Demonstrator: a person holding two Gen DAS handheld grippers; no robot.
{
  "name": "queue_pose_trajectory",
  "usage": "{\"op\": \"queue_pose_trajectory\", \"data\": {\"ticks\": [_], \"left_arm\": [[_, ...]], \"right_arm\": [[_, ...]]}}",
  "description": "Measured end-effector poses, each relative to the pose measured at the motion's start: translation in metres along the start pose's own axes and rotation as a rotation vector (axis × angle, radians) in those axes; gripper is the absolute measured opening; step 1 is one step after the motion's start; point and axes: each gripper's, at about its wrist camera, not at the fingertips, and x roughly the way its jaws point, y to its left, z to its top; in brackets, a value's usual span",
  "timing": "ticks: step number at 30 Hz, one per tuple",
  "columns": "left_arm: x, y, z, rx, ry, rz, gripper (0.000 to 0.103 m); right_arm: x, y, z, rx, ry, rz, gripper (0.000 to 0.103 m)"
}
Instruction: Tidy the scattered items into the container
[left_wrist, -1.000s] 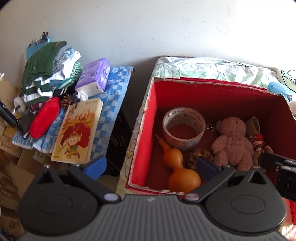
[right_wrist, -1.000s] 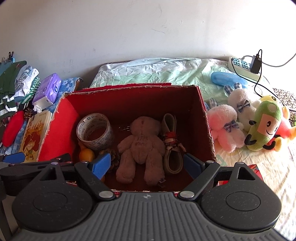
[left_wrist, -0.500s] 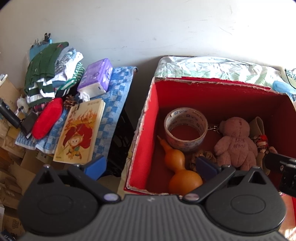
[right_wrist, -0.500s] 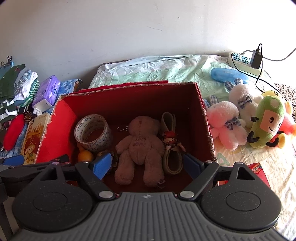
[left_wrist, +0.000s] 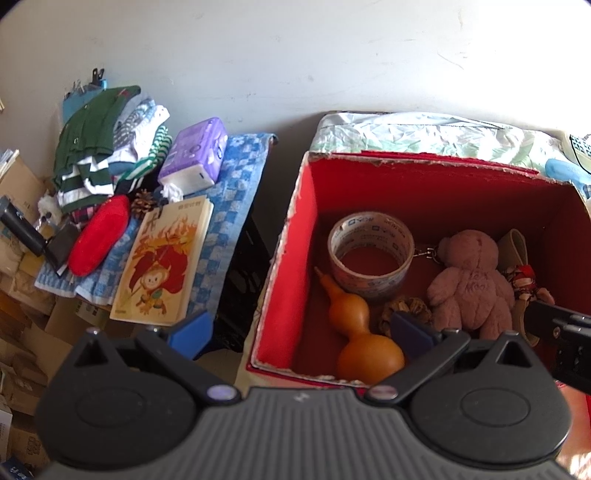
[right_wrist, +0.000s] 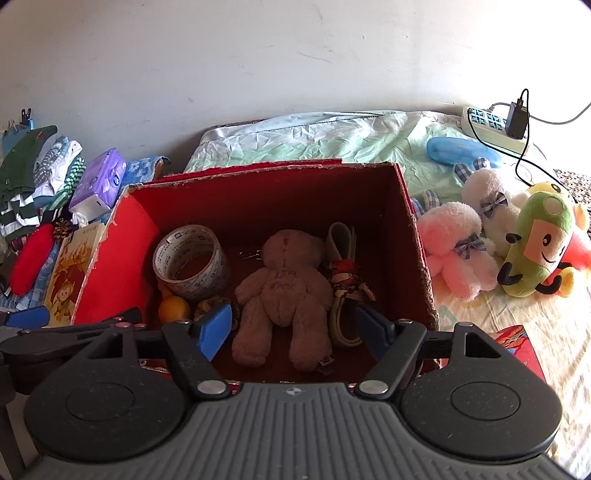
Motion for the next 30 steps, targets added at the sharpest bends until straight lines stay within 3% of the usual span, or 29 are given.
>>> {"op": "queue_pose_trajectory", "data": {"ticks": [11, 17, 30], "left_arm": [[0.000, 0.000, -0.001, -0.001, 0.007, 0.004, 0.103], [-0.006, -0.001, -0.001, 0.006, -0.012, 0.005, 0.103], [-0.018, -0.006, -0.008, 0.027, -0.027, -0.022, 0.103]], "right_arm": [[0.000, -0.001, 0.000, 0.005, 0.006, -0.002, 0.075], [-0.005, -0.001, 0.000, -0.025, -0.024, -0.056, 0.075], [-0.016, -0.006, -0.006, -0.004, -0.031, -0.050, 0.075]]}}
